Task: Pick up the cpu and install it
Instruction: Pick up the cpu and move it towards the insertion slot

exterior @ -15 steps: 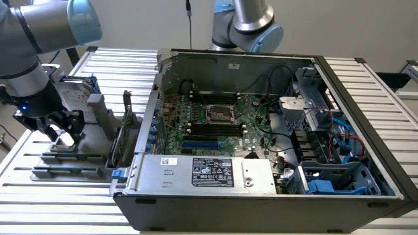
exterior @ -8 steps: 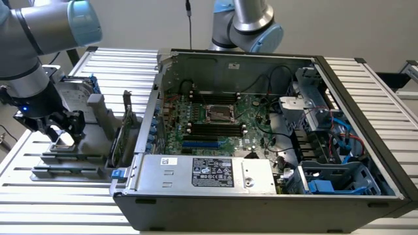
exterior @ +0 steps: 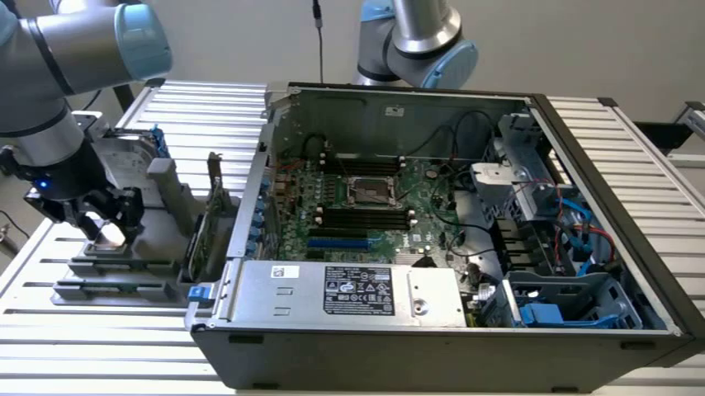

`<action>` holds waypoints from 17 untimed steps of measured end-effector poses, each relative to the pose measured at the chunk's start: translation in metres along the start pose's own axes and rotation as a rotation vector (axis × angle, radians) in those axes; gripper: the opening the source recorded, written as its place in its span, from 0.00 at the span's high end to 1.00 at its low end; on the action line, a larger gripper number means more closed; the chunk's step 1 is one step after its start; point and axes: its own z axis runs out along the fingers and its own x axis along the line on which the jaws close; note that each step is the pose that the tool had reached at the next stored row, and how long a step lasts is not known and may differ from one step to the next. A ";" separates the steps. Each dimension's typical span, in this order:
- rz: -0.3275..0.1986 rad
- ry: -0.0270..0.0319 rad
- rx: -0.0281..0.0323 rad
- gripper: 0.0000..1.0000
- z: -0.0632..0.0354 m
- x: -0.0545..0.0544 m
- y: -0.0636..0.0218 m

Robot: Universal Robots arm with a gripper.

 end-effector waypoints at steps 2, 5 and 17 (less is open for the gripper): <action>-0.001 0.0000 0.0000 0.38 0.0006 0.000 0.0002; -0.002 0.0000 0.0001 0.38 0.0015 0.000 0.0005; -0.007 0.0001 0.0002 0.45 0.0030 0.000 0.0009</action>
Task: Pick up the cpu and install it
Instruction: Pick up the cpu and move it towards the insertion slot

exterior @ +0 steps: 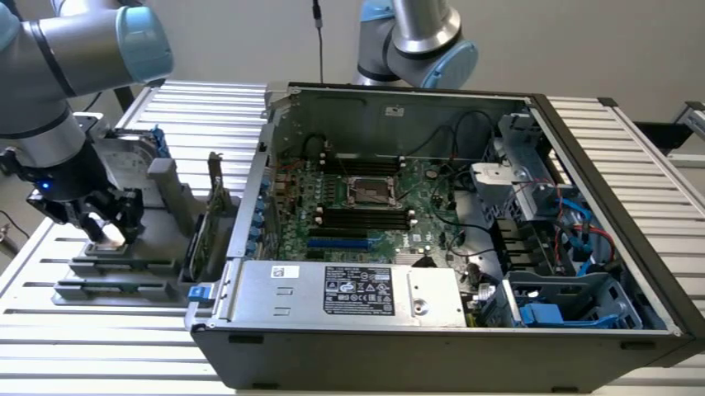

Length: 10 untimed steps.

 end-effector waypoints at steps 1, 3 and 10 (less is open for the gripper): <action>0.000 0.0000 0.0000 0.45 0.0000 0.000 0.0000; -0.001 -0.0005 -0.0003 0.45 -0.0004 0.000 0.0001; -0.002 0.0000 -0.0001 0.45 -0.0157 0.000 0.0007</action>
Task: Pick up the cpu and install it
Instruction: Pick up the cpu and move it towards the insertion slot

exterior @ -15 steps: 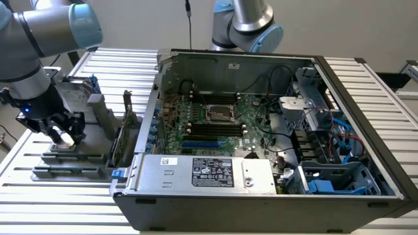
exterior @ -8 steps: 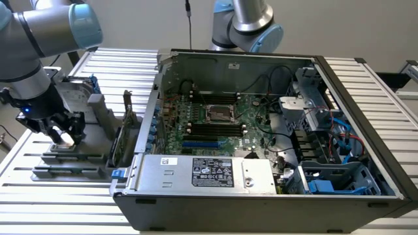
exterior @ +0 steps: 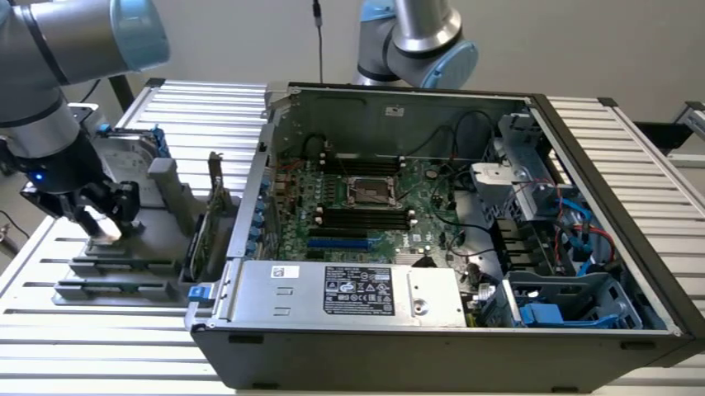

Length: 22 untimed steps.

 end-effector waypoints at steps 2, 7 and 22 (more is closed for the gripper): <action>-0.001 0.0000 0.0001 0.45 -0.0089 0.000 0.0003; -0.001 0.0002 0.0002 0.45 -0.0314 0.001 0.0022; -0.013 0.0005 0.0005 0.45 -0.0995 -0.003 0.0122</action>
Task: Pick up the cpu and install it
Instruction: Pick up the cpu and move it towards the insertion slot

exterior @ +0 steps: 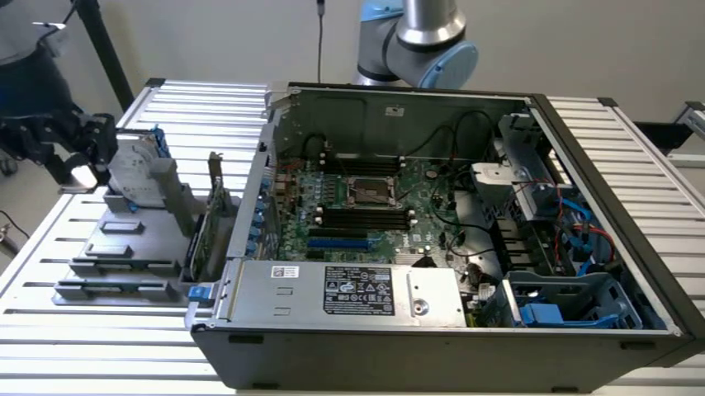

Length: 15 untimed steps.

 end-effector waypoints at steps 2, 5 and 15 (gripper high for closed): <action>-0.002 -0.0002 -0.0001 0.45 -0.0092 -0.002 0.0008; -0.005 -0.0001 -0.0001 0.45 -0.0228 -0.007 0.0018; -0.006 0.0002 0.0000 0.45 -0.0657 -0.038 0.0042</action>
